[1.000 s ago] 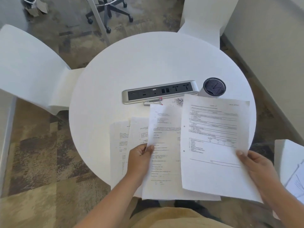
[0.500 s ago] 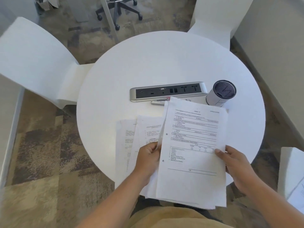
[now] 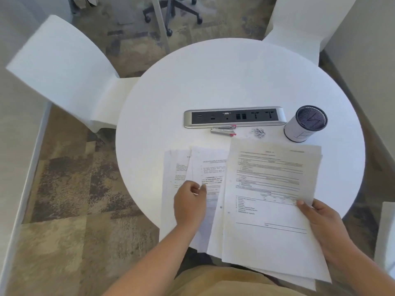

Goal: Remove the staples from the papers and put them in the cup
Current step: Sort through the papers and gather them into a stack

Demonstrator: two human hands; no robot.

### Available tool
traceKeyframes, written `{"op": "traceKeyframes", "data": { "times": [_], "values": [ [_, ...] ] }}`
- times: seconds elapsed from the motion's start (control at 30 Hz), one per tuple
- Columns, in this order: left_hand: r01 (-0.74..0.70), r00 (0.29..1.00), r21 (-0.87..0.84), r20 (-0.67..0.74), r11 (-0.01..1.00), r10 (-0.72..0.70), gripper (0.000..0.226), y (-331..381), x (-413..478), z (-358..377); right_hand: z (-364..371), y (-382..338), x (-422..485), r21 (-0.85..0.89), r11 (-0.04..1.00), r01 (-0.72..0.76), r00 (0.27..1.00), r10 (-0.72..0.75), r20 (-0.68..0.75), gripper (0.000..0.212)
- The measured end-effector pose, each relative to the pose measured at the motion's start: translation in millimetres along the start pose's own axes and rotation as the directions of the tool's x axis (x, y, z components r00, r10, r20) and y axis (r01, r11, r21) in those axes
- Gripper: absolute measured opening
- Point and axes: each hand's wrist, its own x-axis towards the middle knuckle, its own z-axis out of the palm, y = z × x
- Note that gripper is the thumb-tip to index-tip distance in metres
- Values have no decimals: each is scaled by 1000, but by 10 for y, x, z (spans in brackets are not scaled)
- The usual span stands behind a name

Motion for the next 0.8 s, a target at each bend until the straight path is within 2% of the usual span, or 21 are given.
{"op": "traceKeyframes", "data": {
  "times": [0.03,0.1,0.2,0.3,0.47,0.67,0.73,0.8],
  "values": [
    [6,998,48,-69,999,-3,17,-42,45,-10,3,3,-5,-3,1000,10,1000,-10,-9,25],
    [41,995,163,-96,986,-26,39,-117,157,-8,7,9,-16,-5,1000,22,1000,-22,-21,24],
    [40,999,493,-7,869,-42,79,-151,261,58,8,12,-45,-21,999,28,999,-29,-36,21],
    [28,998,642,25,766,-58,89,-132,293,124,0,14,-54,-17,999,27,999,-27,-37,19],
    [73,994,619,22,782,-110,90,-103,416,159,-9,-6,-111,-44,997,58,997,-59,-40,14],
    [161,981,470,24,868,-195,97,-119,504,125,-29,-13,-141,-32,996,86,996,-87,-35,14],
    [151,980,486,40,861,-195,87,-141,528,105,-35,-27,-150,-29,995,93,995,-94,-39,12],
    [100,985,537,66,838,-160,65,-163,538,85,-51,-30,-147,-30,996,89,995,-90,-50,13]
  ]
}}
